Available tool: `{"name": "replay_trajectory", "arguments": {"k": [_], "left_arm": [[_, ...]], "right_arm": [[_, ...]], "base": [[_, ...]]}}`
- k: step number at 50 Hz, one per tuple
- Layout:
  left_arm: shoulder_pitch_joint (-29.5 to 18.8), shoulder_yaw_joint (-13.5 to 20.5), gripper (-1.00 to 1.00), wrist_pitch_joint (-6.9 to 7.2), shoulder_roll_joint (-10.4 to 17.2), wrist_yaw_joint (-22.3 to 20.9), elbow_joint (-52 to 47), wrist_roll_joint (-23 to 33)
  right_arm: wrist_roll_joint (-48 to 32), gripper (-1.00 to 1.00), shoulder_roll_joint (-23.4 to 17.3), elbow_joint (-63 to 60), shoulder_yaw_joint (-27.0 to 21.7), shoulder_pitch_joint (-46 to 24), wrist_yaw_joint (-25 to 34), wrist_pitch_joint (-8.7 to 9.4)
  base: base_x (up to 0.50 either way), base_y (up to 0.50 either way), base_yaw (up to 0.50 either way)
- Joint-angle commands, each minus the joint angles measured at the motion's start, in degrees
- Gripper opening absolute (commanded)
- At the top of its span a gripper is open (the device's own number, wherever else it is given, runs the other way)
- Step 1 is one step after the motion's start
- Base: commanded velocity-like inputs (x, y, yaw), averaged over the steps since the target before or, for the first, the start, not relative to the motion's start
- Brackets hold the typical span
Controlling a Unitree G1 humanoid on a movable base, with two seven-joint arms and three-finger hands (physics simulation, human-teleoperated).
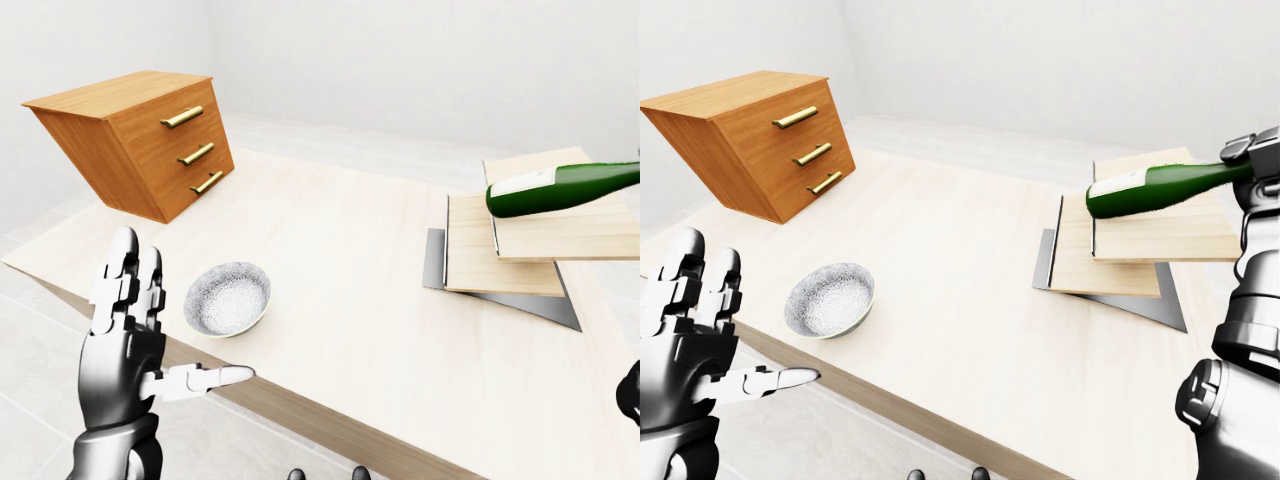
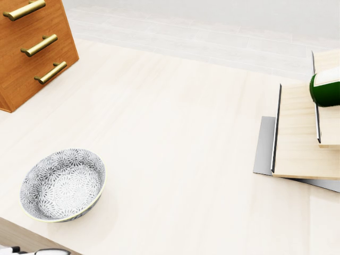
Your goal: Put the wine bottle on the wine rack.
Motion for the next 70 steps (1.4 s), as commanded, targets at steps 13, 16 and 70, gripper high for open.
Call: {"name": "replay_trajectory", "arguments": {"k": [13,16,70], "left_arm": [[-0.43,-1.90,1.00,0.00,0.35,0.98,-0.79,1.26],[-0.22,-2.08,1.00,0.00,0.43,1.04,-1.12,1.28],[-0.38,-3.12,1.00,0.00,1.20,2.11,0.09,1.25]], "right_arm": [[-1.18,-1.00,-0.45,2.91,0.84,3.34,-1.22,0.00],[-1.40,-1.00,0.22,4.08,0.88,3.87,-0.71,0.00],[2.12,-0.43,-1.44,9.43,-0.28,8.08,-0.29,0.00]], "base": [[0.00,0.00,0.00],[0.00,0.00,0.00],[0.00,0.00,0.00]]}}
